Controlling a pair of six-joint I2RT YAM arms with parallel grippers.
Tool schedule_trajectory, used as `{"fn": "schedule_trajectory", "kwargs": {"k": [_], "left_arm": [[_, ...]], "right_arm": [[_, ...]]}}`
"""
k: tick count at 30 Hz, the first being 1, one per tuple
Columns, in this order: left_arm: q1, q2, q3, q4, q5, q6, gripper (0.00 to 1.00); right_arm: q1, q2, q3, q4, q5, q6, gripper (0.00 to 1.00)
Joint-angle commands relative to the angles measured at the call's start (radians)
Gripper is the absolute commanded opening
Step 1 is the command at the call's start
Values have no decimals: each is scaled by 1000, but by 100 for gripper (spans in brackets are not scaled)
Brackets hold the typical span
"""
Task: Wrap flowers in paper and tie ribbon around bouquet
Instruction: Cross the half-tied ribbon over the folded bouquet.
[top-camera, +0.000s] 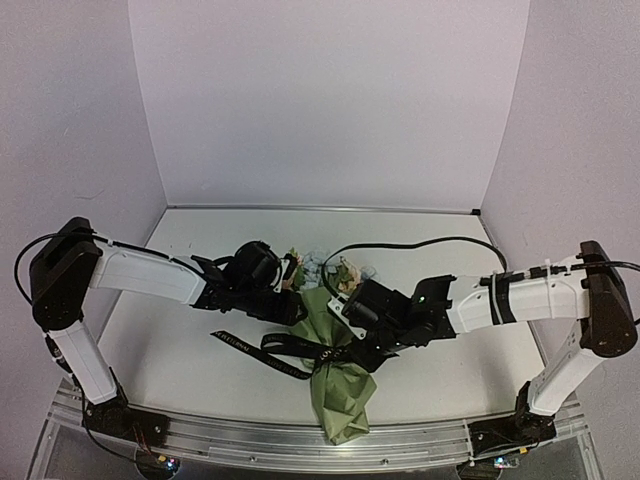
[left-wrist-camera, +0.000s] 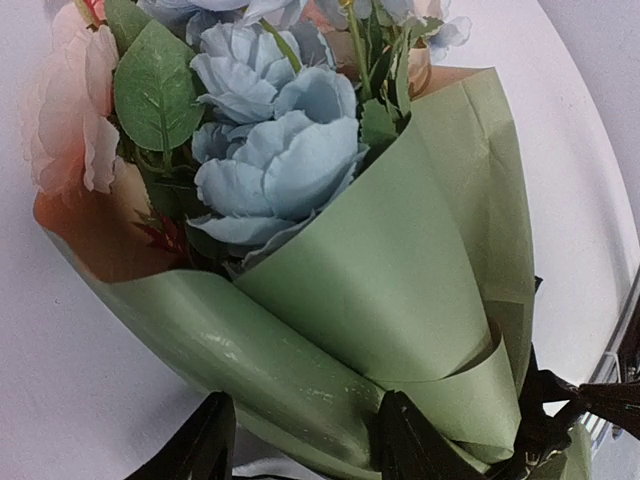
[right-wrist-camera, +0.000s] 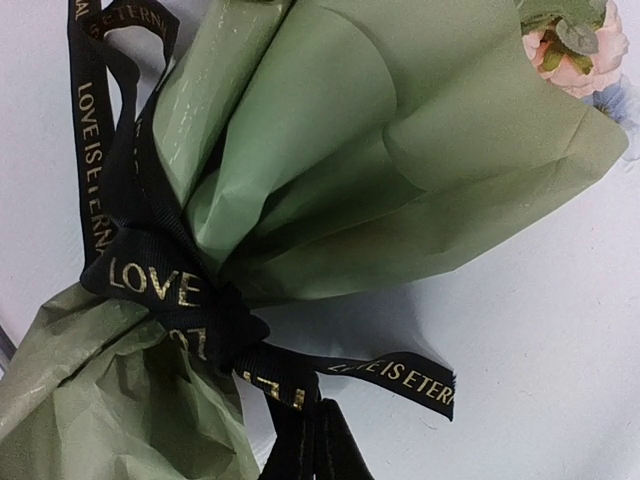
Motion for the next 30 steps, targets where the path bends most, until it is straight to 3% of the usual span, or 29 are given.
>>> {"fn": "schedule_trajectory", "kwargs": {"k": [1, 4, 7, 23, 30], "left_arm": [[-2, 7, 49, -35, -43, -3, 37], [-2, 6, 51, -38, -50, 0, 13], [-1, 0, 49, -43, -63, 11, 2], [21, -52, 12, -82, -15, 191, 0], [34, -66, 0, -74, -6, 208, 0]], "right_arm": [[-4, -40, -6, 20, 14, 12, 0], [-4, -48, -12, 20, 30, 13, 0], [-4, -58, -21, 20, 53, 21, 0], [-48, -121, -114, 20, 42, 94, 0], [-42, -95, -92, 26, -85, 188, 0]]}}
